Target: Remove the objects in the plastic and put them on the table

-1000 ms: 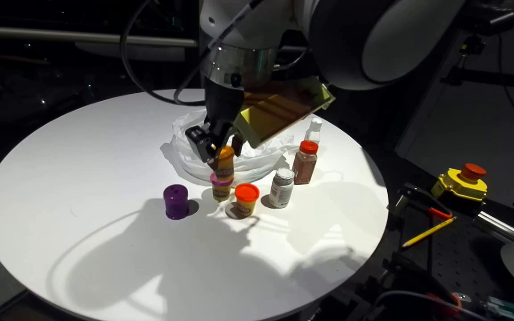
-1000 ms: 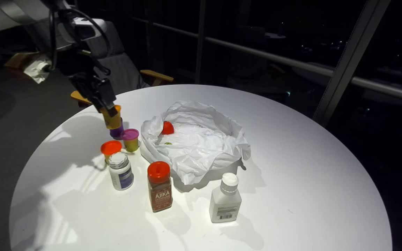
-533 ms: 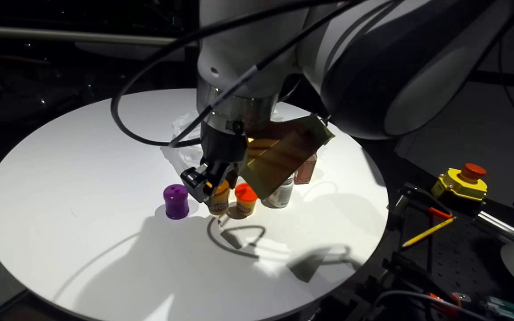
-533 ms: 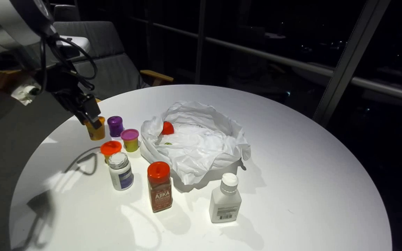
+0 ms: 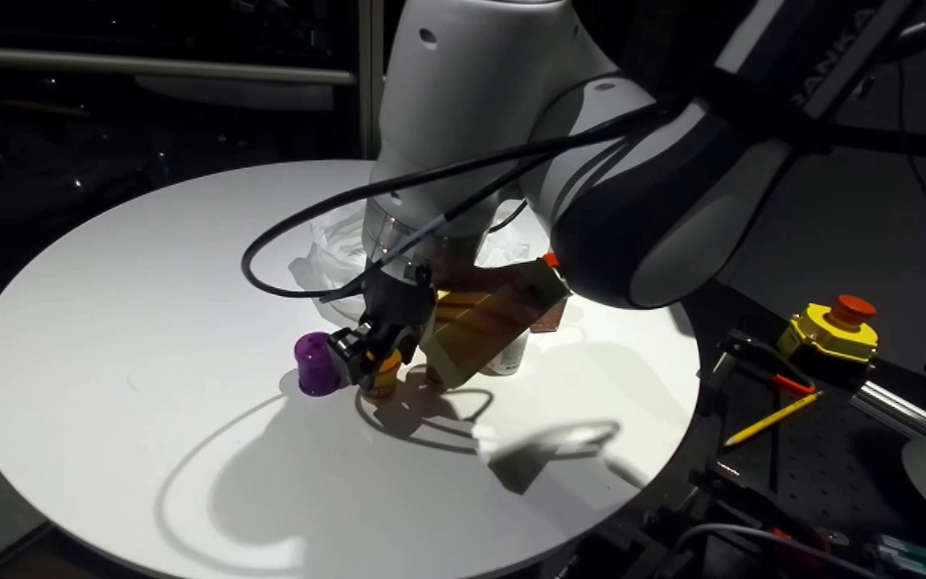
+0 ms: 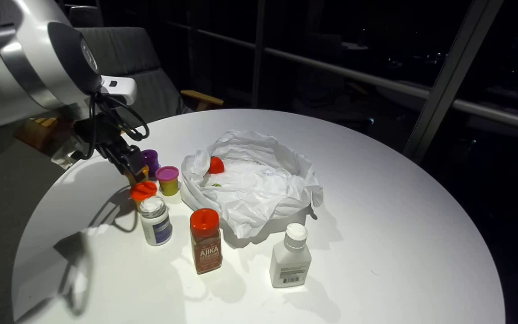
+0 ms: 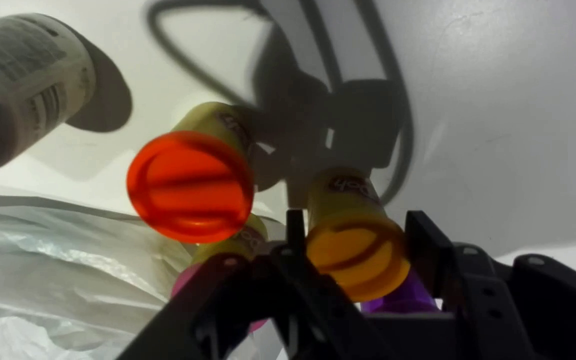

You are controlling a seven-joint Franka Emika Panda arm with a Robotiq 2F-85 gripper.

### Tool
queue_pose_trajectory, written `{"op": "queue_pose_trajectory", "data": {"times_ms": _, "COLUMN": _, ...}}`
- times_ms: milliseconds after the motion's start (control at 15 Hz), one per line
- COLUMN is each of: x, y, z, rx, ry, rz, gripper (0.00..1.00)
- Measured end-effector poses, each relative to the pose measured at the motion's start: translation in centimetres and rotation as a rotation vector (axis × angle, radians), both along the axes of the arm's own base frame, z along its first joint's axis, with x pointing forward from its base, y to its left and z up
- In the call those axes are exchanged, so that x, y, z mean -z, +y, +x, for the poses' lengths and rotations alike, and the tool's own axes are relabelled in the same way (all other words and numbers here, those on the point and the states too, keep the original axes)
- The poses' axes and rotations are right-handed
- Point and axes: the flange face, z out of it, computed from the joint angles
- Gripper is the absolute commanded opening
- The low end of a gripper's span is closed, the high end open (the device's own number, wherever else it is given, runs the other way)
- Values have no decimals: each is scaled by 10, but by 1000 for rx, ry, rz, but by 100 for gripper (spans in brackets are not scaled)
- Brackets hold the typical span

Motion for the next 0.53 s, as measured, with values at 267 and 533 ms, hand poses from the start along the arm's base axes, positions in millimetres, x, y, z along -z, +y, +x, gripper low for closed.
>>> {"op": "queue_pose_trajectory", "data": {"times_ms": 267, "x": -4, "y": 3, "z": 1, "rx": -9, "ry": -23, "rz": 23, "gripper": 100}}
{"op": "queue_pose_trajectory", "data": {"times_ms": 533, "x": -26, "y": -2, "z": 15, "rx": 47, "ry": -72, "rz": -20, "gripper": 100}}
